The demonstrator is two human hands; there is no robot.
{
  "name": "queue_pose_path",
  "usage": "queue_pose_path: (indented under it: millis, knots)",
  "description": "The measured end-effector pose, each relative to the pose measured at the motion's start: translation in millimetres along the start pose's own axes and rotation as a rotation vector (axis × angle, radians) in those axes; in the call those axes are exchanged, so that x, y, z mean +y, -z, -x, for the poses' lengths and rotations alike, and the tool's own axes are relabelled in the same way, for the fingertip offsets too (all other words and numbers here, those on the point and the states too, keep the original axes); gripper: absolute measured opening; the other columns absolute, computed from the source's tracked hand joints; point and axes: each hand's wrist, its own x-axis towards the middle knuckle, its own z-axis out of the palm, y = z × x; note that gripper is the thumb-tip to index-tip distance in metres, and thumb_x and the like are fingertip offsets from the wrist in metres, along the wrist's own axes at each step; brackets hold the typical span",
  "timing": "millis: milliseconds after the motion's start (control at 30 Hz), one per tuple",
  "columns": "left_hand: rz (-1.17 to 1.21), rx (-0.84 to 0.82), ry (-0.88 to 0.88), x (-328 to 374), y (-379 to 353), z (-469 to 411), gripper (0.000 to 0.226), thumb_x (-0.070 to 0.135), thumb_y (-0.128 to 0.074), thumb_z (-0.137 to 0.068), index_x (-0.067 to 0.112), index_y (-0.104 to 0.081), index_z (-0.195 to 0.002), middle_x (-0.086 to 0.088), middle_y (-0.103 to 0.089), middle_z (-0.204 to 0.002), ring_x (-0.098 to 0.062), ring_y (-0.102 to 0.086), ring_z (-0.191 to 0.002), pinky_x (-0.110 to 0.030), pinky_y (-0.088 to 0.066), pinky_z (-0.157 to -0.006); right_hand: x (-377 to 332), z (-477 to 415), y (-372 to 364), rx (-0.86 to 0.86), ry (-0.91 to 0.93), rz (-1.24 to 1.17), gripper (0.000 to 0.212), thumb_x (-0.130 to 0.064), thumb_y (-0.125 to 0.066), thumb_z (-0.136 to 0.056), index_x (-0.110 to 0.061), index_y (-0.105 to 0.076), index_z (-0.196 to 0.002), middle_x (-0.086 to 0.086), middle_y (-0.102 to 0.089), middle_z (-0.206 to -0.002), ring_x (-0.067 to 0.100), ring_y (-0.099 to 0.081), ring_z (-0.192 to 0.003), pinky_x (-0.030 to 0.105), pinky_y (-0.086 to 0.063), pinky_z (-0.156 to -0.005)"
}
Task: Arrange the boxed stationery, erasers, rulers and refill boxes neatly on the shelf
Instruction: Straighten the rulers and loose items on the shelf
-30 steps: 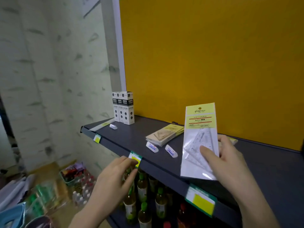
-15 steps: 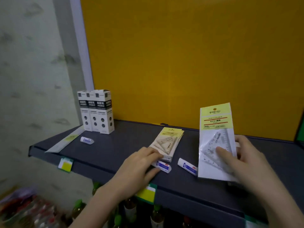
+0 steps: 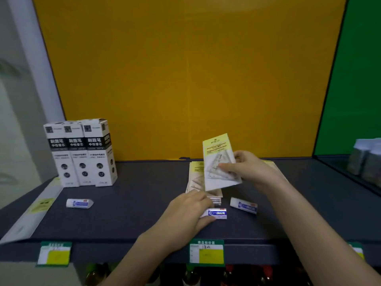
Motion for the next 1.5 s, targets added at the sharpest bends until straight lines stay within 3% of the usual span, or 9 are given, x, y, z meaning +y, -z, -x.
queue_pose_path:
  millis: [100, 233, 367, 500, 700, 867, 1133, 1333, 1500]
  knots:
    - [-0.023, 0.012, -0.014, -8, 3, 10, 0.033, 0.043, -0.036, -0.094, 0.022, -0.049, -0.116, 0.005, -0.049, -0.12, -0.011, -0.041, -0.11, -0.023, -0.03, -0.085, 2, -6, -19, 0.029, -0.035, -0.019, 0.024, -0.006, -0.064, -0.082, -0.02, -0.049, -0.072, -0.001, -0.061, -0.084, 0.017, -0.062, -0.081, 0.033, -0.055, -0.076]
    - [0.011, 0.035, -0.01, -22, 8, 30, 0.044, 0.055, -0.025, -0.087, 0.027, -0.049, -0.111, 0.011, -0.05, -0.114, -0.007, -0.042, -0.103, -0.019, -0.028, -0.077, 11, -18, -38, 0.079, -0.106, 0.116, 0.042, -0.017, -0.071, -0.072, -0.012, -0.046, -0.105, 0.009, -0.06, -0.116, 0.027, -0.06, -0.106, 0.046, -0.053, -0.089]
    - [0.046, 0.099, -0.011, -37, 10, 40, 0.06, 0.064, -0.011, -0.074, 0.032, -0.05, -0.107, 0.015, -0.051, -0.107, -0.003, -0.044, -0.096, -0.014, -0.03, -0.071, 10, -22, -45, 0.124, -0.137, 0.358, 0.054, -0.027, -0.067, -0.078, -0.005, -0.042, -0.121, 0.012, -0.053, -0.126, 0.031, -0.051, -0.117, 0.039, -0.048, -0.091]
    - [0.098, 0.147, 0.003, -41, 15, 40, 0.057, 0.065, -0.015, -0.074, 0.032, -0.052, -0.101, 0.015, -0.053, -0.101, -0.002, -0.044, -0.091, -0.012, -0.031, -0.069, 13, -20, -45, 0.103, -0.113, 0.657, 0.049, -0.044, -0.058, -0.082, -0.006, -0.046, -0.112, 0.013, -0.054, -0.116, 0.031, -0.053, -0.107, 0.035, -0.042, -0.078]
    - [0.103, 0.197, 0.008, -45, 22, 35, 0.057, 0.067, -0.016, -0.075, 0.031, -0.054, -0.099, 0.015, -0.055, -0.097, -0.004, -0.047, -0.09, -0.024, -0.041, -0.075, 13, 7, -1, 0.134, 0.092, 0.758, 0.043, -0.046, -0.048, -0.089, -0.012, -0.051, -0.116, 0.01, -0.053, -0.124, 0.027, -0.051, -0.112, 0.038, -0.042, -0.092]
    - [0.103, 0.228, -0.031, -43, 22, 25, 0.064, 0.074, -0.012, -0.074, 0.031, -0.054, -0.096, 0.013, -0.055, -0.093, -0.006, -0.048, -0.088, -0.026, -0.041, -0.071, 39, 45, 16, -0.071, 0.07, 0.931, 0.05, -0.05, -0.059, -0.081, -0.018, -0.056, -0.12, 0.005, -0.054, -0.12, 0.023, -0.052, -0.111, 0.035, -0.044, -0.093]
    - [0.261, 0.211, 0.069, -35, 11, 10, 0.042, 0.058, -0.029, -0.084, 0.026, -0.047, -0.105, 0.009, -0.054, -0.106, -0.009, -0.048, -0.095, -0.033, -0.044, -0.08, 53, 52, 15, 0.097, 0.12, 0.723, 0.026, -0.036, -0.045, -0.094, -0.012, -0.052, -0.099, 0.004, -0.056, -0.087, 0.022, -0.049, -0.081, 0.033, -0.032, -0.062]
    - [0.269, 0.215, 0.189, -42, 10, 7, 0.016, 0.036, -0.036, -0.094, 0.023, -0.042, -0.104, 0.003, -0.057, -0.102, -0.017, -0.051, -0.089, -0.037, -0.044, -0.075, 42, 49, -5, 0.076, 0.092, 0.313, 0.029, -0.037, -0.039, -0.095, -0.014, -0.05, -0.108, 0.009, -0.063, -0.107, 0.023, -0.056, -0.093, 0.036, -0.043, -0.08]
    - [0.215, 0.223, 0.196, -44, 10, 5, 0.018, 0.037, -0.036, -0.094, 0.024, -0.043, -0.106, 0.003, -0.055, -0.101, -0.016, -0.05, -0.091, -0.033, -0.04, -0.071, 39, 52, -18, 0.036, 0.11, 0.289, 0.024, -0.037, -0.039, -0.096, -0.016, -0.049, -0.101, 0.002, -0.057, -0.091, 0.015, -0.047, -0.079, 0.028, -0.035, -0.065]
